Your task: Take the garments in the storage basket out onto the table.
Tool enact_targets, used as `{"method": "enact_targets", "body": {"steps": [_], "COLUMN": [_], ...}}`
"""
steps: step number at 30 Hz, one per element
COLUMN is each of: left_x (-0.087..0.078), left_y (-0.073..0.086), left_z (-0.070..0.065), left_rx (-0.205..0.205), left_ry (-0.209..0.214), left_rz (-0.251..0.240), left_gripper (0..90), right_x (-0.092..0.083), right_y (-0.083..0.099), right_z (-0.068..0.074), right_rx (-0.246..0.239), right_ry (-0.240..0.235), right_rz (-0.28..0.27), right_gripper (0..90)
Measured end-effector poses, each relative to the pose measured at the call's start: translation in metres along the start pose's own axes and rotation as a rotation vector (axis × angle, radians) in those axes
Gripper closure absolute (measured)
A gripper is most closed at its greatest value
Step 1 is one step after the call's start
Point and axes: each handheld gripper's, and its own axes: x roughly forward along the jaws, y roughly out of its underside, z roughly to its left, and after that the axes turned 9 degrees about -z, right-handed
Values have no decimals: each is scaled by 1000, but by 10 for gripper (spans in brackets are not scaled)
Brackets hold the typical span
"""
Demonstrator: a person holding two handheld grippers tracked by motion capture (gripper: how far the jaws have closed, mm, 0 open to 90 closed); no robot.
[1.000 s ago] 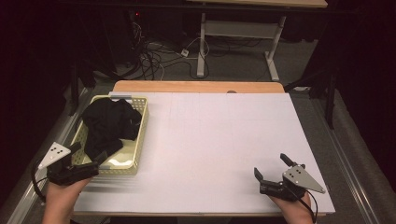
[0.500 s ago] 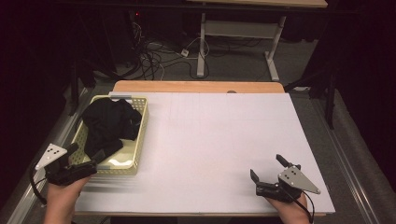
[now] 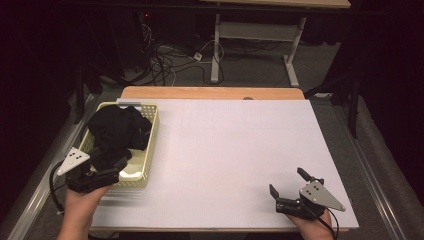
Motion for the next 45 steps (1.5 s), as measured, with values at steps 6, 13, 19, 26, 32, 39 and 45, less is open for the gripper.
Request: {"method": "enact_targets", "body": {"steps": [6,13,19,26,32,39,45], "left_x": [9,32,48,69,88,104,115], "left_y": [-18,-37,-43,-52,-61,-62,-62], "left_z": [-8,2,20,38,55,72,87], "left_rx": [14,3,-47,-58,-66,-95,-109], "left_ry": [22,-12,-57,-78,-101,-119,-163], "left_rz": [-9,-1,35,79,104,151,167], "left_gripper": [0,0,0,0,0,0,0], "right_x": [-3,-7,-8,-9,-9,-9,-10], "right_y": [0,-1,-1,-2,-2,-2,-3], "right_z": [2,3,3,3,5,6,7], "right_rx": [-3,-7,-12,-11,-16,-15,-11], "right_ry": [-18,-25,-30,-28,-33,-40,-44], "right_rz": [-8,-16,-17,-18,-18,-17,-21], "right_gripper": [1,1,1,1,1,1,1]}}
